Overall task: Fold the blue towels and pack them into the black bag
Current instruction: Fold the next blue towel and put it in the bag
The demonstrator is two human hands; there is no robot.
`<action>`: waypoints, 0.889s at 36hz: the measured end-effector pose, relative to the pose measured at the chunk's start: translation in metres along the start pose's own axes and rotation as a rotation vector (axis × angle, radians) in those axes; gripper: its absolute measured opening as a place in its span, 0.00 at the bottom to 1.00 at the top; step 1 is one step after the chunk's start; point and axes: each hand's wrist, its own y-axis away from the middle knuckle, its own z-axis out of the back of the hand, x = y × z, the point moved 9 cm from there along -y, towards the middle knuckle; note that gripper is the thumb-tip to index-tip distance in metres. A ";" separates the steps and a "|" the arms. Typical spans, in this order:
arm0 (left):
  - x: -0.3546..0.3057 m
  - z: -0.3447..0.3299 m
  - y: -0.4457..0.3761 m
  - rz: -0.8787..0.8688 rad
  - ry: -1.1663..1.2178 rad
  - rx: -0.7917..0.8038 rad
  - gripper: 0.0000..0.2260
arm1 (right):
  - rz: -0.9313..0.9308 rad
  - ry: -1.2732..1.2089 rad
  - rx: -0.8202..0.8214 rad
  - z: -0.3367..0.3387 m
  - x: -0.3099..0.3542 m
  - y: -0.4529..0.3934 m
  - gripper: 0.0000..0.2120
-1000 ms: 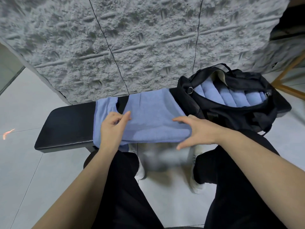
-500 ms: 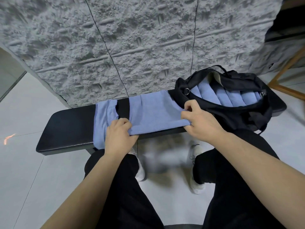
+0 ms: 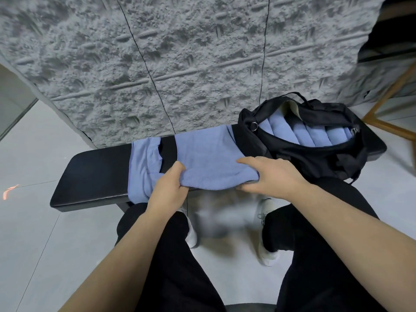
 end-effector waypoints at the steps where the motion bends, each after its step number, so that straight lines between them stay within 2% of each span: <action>1: 0.001 0.000 -0.001 0.002 -0.002 0.006 0.08 | -0.010 0.051 0.023 -0.004 -0.003 -0.001 0.28; 4: 0.000 -0.007 -0.001 -0.006 -0.013 0.074 0.10 | -0.046 0.135 0.058 -0.014 -0.014 -0.006 0.18; 8: -0.002 -0.015 -0.001 -0.065 -0.108 0.110 0.22 | -0.041 0.187 -0.049 -0.012 -0.017 -0.011 0.03; 11: -0.001 -0.025 -0.001 -0.091 -0.279 0.192 0.31 | 0.065 0.073 -0.100 -0.014 -0.011 -0.012 0.08; 12: 0.002 -0.029 -0.002 -0.090 -0.324 0.209 0.30 | 0.117 0.064 -0.137 -0.013 -0.008 -0.011 0.07; 14: 0.007 -0.032 -0.003 -0.075 -0.381 0.195 0.21 | 0.205 0.105 -0.221 -0.008 -0.001 -0.009 0.05; 15: 0.008 -0.032 -0.003 -0.068 -0.407 0.179 0.14 | 0.239 0.116 -0.241 -0.007 0.003 -0.009 0.06; 17: 0.010 -0.031 -0.004 -0.060 -0.447 0.155 0.07 | 0.309 0.117 -0.255 -0.006 0.010 -0.010 0.06; 19: 0.008 -0.026 -0.005 -0.097 -0.429 0.118 0.02 | 0.334 0.090 -0.194 -0.013 0.013 -0.014 0.09; 22: 0.003 -0.022 -0.006 -0.176 -0.360 0.084 0.09 | 0.201 -0.058 0.021 -0.027 0.005 -0.018 0.17; 24: 0.004 -0.018 -0.006 -0.100 -0.274 0.084 0.08 | 0.109 -0.132 0.095 -0.030 -0.002 -0.015 0.18; 27: 0.009 -0.021 -0.004 0.027 -0.236 0.127 0.08 | 0.094 -0.185 0.124 -0.026 0.002 -0.008 0.21; 32: 0.006 -0.023 -0.001 0.065 -0.176 0.163 0.11 | 0.083 -0.266 0.170 -0.029 0.002 -0.006 0.25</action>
